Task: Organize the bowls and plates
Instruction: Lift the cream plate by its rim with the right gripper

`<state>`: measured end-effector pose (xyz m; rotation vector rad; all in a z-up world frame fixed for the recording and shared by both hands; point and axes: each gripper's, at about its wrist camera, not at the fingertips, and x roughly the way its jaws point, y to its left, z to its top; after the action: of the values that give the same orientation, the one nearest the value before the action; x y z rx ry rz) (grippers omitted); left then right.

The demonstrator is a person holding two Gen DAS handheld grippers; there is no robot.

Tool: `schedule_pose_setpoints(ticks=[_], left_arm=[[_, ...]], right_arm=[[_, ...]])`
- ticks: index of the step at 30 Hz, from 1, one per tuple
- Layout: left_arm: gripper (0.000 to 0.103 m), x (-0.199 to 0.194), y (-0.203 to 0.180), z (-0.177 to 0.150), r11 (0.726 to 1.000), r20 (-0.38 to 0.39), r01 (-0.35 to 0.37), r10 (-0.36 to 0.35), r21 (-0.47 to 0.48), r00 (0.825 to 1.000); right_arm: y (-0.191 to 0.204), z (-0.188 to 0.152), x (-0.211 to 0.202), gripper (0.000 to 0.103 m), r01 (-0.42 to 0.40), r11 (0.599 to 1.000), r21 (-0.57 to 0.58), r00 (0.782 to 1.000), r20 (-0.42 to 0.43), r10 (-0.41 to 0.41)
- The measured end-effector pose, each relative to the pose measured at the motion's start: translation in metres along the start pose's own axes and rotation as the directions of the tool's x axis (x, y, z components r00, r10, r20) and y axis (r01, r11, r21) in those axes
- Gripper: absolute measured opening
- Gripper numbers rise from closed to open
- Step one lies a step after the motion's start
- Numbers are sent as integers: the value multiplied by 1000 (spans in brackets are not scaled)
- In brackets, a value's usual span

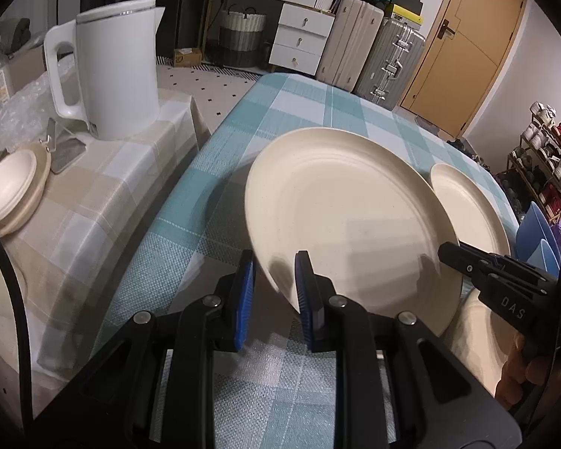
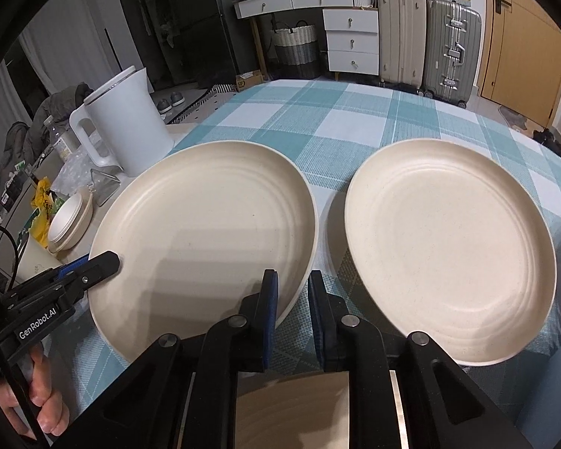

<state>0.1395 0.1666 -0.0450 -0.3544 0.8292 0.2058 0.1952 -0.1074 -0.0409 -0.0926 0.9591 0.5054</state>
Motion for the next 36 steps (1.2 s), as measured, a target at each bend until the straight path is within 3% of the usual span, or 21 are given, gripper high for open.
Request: schedule_pose_setpoints(ticks=[36], left_arm=[[19, -82, -77, -27, 979, -4, 77, -78, 190, 997]], right_arm=[[-34, -38, -112, 17, 12, 990, 142, 994, 105, -27]])
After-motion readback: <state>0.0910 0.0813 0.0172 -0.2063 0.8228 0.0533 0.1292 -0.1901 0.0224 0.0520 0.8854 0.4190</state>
